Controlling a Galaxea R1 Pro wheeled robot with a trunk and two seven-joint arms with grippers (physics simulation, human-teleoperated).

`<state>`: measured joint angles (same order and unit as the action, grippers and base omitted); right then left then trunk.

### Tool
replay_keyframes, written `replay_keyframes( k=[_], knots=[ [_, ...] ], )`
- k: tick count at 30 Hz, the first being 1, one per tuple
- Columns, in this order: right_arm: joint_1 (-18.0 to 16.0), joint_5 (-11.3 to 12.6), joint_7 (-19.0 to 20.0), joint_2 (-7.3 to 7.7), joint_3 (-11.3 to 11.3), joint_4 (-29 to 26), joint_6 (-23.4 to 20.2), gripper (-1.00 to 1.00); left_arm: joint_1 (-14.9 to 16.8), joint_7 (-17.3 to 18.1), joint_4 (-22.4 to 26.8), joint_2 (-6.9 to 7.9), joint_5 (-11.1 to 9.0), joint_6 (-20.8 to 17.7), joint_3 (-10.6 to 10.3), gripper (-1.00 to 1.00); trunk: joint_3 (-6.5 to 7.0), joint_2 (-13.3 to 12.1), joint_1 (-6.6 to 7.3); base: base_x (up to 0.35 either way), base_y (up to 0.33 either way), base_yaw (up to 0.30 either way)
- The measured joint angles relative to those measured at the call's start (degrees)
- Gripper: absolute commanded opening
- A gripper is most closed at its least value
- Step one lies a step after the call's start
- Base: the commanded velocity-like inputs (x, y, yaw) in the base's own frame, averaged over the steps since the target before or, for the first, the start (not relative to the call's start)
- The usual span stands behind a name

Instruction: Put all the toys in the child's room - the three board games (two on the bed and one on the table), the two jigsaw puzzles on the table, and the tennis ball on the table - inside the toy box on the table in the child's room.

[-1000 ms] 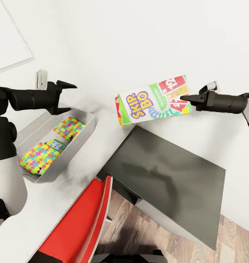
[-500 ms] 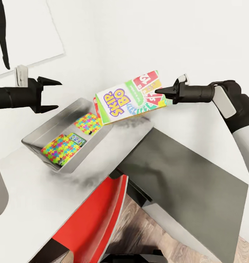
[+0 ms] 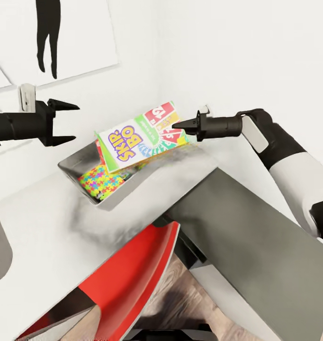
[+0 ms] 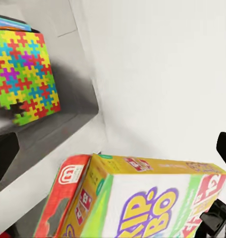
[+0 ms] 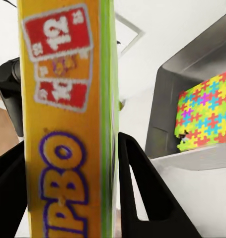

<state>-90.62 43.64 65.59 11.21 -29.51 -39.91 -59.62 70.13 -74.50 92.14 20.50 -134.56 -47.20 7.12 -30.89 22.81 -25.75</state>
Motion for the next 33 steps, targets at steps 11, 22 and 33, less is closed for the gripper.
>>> replay_keyframes(
  k=[11,22,33],
  knots=[
    [-5.1,-1.5,-7.0,-6.79,-0.4,10.6,0.1,-1.0,0.0,0.0,0.0,0.38,0.0,0.0,0.8,1.0,-0.01,0.0,0.0,-0.001,-0.001,0.297],
    [-7.4,-1.2,-7.1,-6.3,-3.2,12.5,-0.1,-1.0,0.0,-0.2,0.0,0.53,0.0,-0.2,1.8,1.0,-0.28,0.0,0.0,0.0,0.0,0.264],
    [-11.1,-1.6,10.4,-3.23,-23.6,12.4,-0.1,-1.0,-2.4,-0.2,0.0,0.6,0.0,-1.8,3.7,1.0,-0.32,0.0,0.0,-0.043,-0.046,0.019]
  ],
)
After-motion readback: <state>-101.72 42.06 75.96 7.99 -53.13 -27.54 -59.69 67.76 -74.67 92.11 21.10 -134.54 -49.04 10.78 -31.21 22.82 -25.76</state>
